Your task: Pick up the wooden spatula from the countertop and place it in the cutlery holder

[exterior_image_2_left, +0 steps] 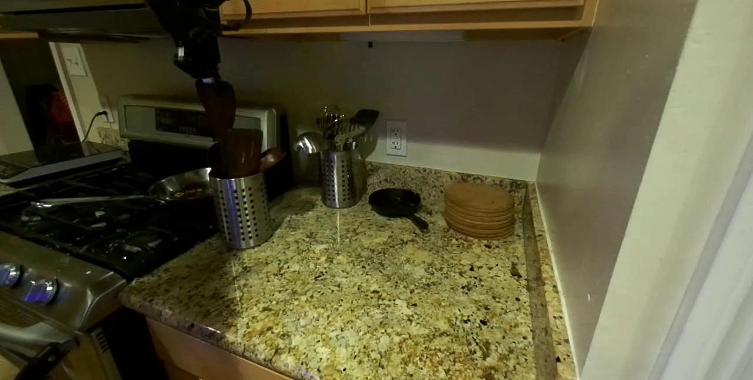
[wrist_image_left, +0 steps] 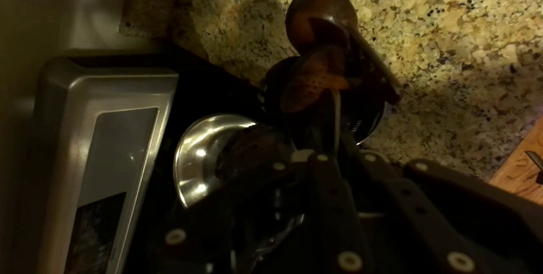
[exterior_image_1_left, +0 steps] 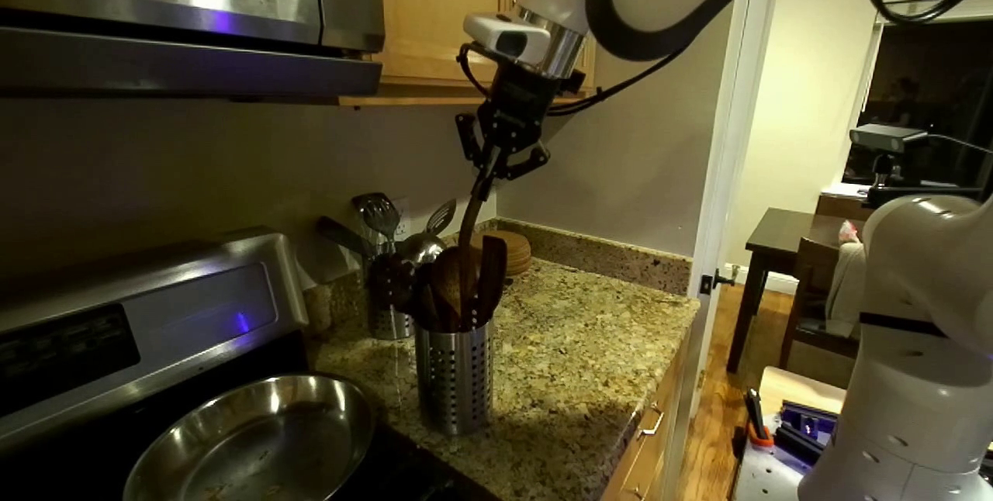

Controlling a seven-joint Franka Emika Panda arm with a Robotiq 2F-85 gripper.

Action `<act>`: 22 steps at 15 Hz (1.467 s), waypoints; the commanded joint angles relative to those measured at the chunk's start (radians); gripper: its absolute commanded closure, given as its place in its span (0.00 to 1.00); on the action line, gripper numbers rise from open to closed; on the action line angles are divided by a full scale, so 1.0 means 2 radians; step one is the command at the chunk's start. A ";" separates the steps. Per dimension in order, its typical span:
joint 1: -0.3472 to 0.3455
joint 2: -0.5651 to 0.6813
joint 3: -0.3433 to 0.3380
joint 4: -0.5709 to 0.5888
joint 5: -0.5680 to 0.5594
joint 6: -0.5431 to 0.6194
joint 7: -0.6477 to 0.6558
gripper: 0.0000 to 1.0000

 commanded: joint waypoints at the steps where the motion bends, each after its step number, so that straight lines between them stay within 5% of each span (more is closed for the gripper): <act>1: -0.017 0.023 0.019 -0.013 -0.028 0.047 0.034 0.97; 4: -0.022 0.029 0.024 -0.019 -0.041 0.038 0.047 0.97; 5: -0.022 0.028 0.025 -0.021 -0.041 0.033 0.051 0.68; 11: -0.009 -0.016 0.010 -0.015 -0.011 -0.023 0.033 0.35; 16: 0.008 -0.079 -0.014 0.018 0.036 -0.140 0.000 0.02; 22: -0.004 -0.127 -0.029 0.058 0.057 -0.281 -0.001 0.00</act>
